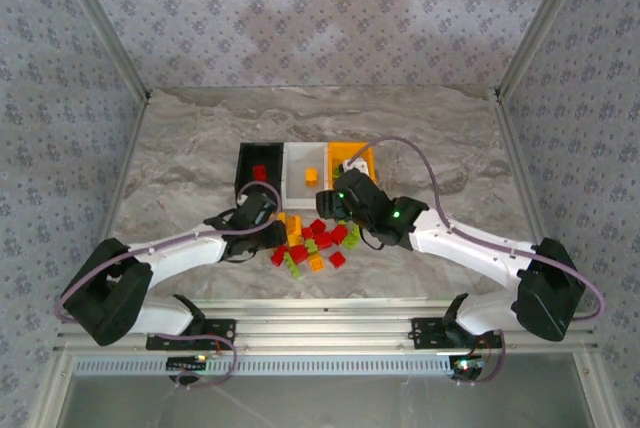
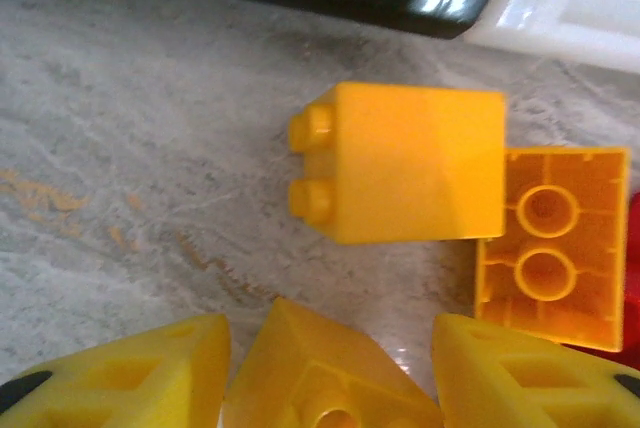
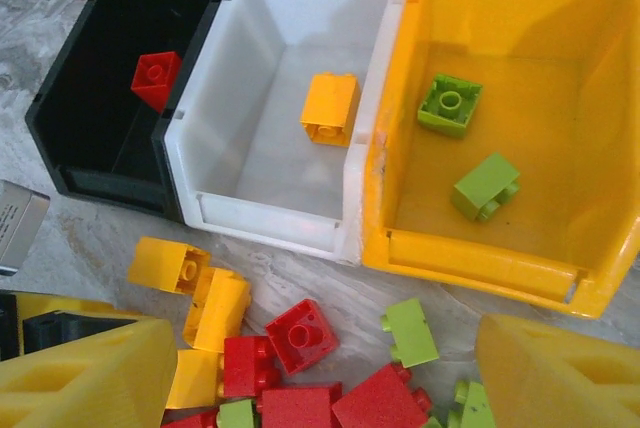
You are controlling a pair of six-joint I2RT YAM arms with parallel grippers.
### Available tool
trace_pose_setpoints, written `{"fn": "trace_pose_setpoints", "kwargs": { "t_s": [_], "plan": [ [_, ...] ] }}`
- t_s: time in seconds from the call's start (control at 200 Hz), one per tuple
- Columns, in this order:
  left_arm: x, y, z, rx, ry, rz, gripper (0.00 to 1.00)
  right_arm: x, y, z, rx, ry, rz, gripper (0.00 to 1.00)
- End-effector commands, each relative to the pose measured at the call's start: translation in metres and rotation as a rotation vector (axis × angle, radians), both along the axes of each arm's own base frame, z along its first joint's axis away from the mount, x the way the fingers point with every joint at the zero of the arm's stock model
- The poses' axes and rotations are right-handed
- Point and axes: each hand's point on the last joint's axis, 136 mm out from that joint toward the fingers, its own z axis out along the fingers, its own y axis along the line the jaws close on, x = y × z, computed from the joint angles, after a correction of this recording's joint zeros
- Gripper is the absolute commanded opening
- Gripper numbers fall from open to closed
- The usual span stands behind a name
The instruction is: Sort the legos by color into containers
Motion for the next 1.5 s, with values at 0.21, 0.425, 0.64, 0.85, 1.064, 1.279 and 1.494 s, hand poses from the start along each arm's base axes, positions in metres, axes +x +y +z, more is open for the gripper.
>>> {"fn": "trace_pose_setpoints", "kwargs": {
  "t_s": [0.21,0.425,0.64,0.85,1.064,1.279,1.494],
  "plan": [
    [-0.01,0.015,-0.005,0.033,0.018,0.028,0.34,0.001,-0.012,0.005,0.022,-0.015,-0.061,0.81],
    [-0.003,0.006,0.05,-0.019,-0.074,-0.006,0.22,-0.003,-0.02,0.007,0.037,-0.02,-0.079,0.81],
    [0.043,-0.03,0.118,-0.063,-0.205,-0.039,0.23,-0.019,-0.04,-0.011,0.049,0.011,-0.118,0.81],
    [0.105,-0.071,0.123,0.028,-0.239,-0.074,0.25,-0.038,-0.064,-0.031,0.032,0.051,-0.153,0.81],
    [0.147,-0.092,0.098,0.119,-0.215,-0.072,0.3,-0.053,-0.082,-0.044,0.037,0.08,-0.179,0.81],
    [0.164,-0.107,0.104,0.106,-0.22,-0.074,0.58,-0.063,-0.081,-0.054,0.05,0.12,-0.159,0.84],
    [0.149,-0.12,0.158,-0.007,-0.29,-0.105,0.81,-0.066,-0.08,-0.067,0.048,0.153,-0.176,0.85]
  ]
}}
